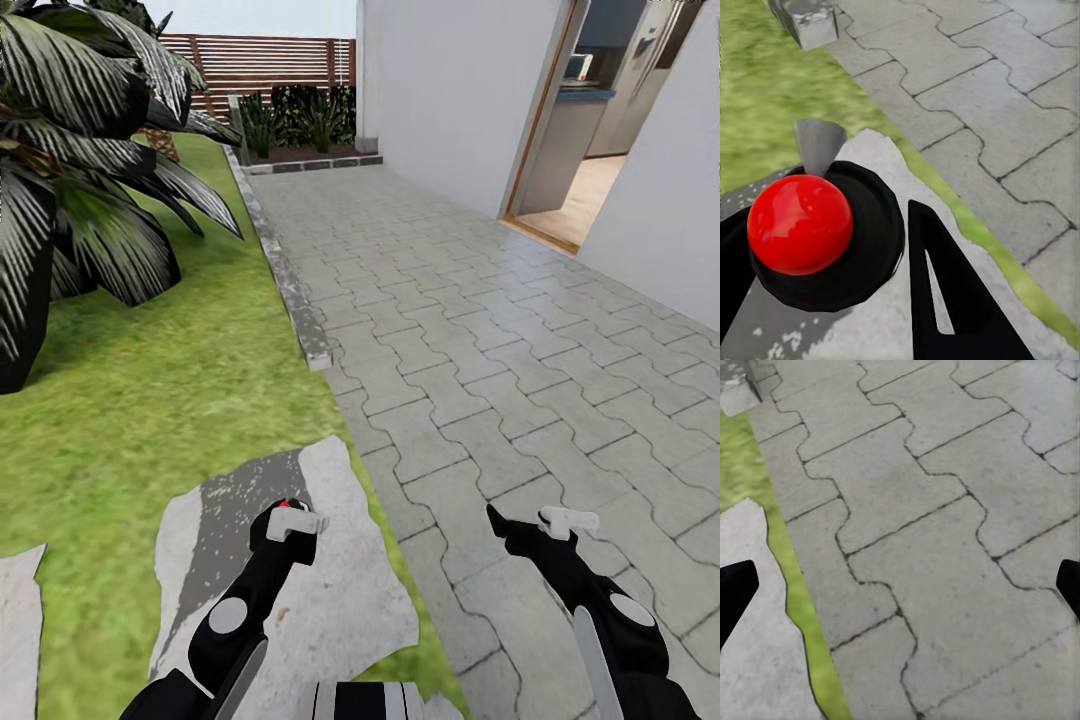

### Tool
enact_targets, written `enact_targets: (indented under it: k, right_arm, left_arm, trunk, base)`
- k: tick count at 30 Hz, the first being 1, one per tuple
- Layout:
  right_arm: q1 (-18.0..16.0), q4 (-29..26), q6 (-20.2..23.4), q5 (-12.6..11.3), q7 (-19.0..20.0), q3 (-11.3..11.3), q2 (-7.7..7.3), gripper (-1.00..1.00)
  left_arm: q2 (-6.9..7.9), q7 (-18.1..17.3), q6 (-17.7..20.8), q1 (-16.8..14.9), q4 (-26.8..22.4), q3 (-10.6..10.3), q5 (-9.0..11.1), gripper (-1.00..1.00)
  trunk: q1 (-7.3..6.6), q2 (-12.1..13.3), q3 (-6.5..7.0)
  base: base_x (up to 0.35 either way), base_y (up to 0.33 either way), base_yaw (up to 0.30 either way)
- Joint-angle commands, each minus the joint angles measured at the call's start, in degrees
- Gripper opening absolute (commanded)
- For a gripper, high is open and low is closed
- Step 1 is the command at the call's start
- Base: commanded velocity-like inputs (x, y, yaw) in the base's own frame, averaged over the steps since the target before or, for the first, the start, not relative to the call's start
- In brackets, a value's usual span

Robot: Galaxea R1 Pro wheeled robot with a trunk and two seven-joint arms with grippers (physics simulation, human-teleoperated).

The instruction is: In the garden, pick up the pesticide atomizer on the floor and spray pesticide onto both trees until each tree trunk is fully covered.

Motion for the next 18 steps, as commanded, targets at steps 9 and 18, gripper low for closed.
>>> enact_targets:
  k: [9, 18]
  right_arm:
    - [0.0, -0.1, 0.4, -0.5, 0.2, -0.2, -0.02, 1.00]
    - [0.0, -0.1, 0.4, -0.5, 0.2, -0.2, 0.05, 1.00]
  left_arm:
    - [0.06, 0.7, 0.3, -0.1, -0.1, -0.3, 0.4, -1.00]
    - [0.06, 0.8, 0.3, -0.1, -0.2, -0.3, 0.4, -1.00]
  trunk:
    - [-0.01, 0.0, 0.77]
    - [-0.01, 0.0, 1.59]
  base:
    - [0.000, 0.000, 0.000]
    - [0.000, 0.000, 0.000]
